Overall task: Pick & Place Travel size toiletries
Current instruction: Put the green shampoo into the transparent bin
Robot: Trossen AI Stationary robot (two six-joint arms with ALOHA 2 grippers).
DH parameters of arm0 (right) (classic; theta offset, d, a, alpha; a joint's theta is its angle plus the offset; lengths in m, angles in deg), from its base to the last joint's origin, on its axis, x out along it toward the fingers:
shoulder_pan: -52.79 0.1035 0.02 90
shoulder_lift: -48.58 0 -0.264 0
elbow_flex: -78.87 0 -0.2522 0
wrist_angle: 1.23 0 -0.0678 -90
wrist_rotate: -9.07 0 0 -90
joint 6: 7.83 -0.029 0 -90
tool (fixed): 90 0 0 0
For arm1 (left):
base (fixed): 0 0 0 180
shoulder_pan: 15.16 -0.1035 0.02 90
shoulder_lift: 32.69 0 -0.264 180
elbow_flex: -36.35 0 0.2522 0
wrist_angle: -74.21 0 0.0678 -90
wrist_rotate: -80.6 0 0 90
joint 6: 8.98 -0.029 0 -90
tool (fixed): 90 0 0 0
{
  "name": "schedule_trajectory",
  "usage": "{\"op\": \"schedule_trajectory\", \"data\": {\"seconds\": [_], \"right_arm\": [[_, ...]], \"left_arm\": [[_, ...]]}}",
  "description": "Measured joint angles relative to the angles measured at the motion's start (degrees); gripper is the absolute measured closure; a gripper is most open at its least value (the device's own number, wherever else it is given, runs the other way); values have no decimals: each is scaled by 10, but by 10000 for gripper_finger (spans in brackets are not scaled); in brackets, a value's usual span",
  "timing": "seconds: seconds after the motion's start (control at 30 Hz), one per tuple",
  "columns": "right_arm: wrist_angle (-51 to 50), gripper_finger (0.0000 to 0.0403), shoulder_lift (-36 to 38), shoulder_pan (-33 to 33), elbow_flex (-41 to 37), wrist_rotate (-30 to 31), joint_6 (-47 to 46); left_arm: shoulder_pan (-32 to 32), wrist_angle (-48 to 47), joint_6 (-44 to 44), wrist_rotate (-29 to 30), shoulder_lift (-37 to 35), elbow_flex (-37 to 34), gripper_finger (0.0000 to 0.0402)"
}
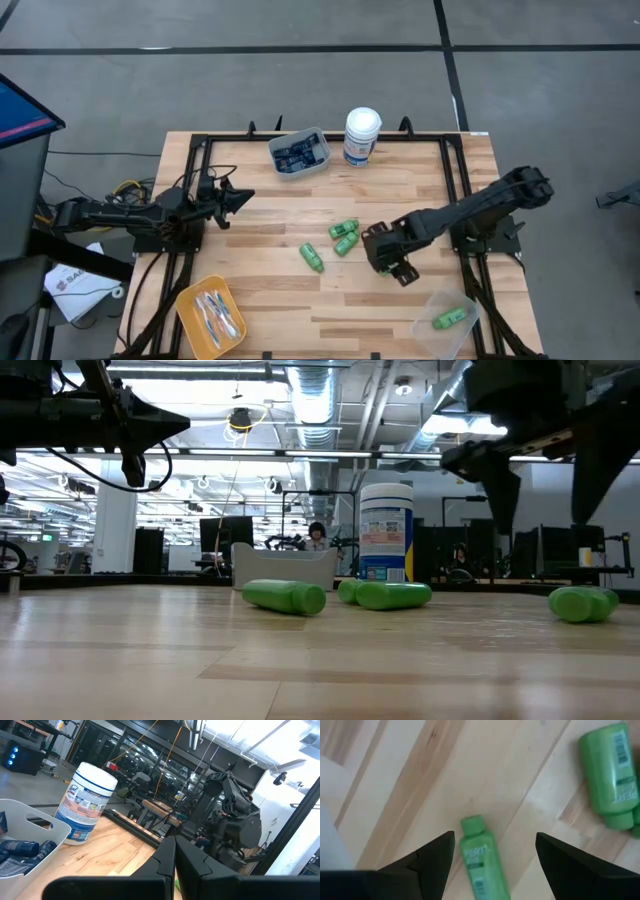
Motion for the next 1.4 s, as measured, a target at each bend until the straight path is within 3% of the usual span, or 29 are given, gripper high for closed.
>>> {"op": "schedule_trajectory", "data": {"seconds": [0.23,0.57,0.97,1.1,1.4], "right_arm": [[-11,133,-17,24,-1,-3,10],[15,133,-105,45,26,0,-34],[11,142,-184,64,35,49,-70],[14,187,-183,64,34,58,-69],[12,339,-182,69,34,63,-67]], "left_arm": [[0,0,0,0,0,0,400],[0,9,0,-1,16,0,400],[-1,15,1,0,42,0,400],[-1,16,1,0,46,0,400],[-1,18,2,0,46,0,400]]}}
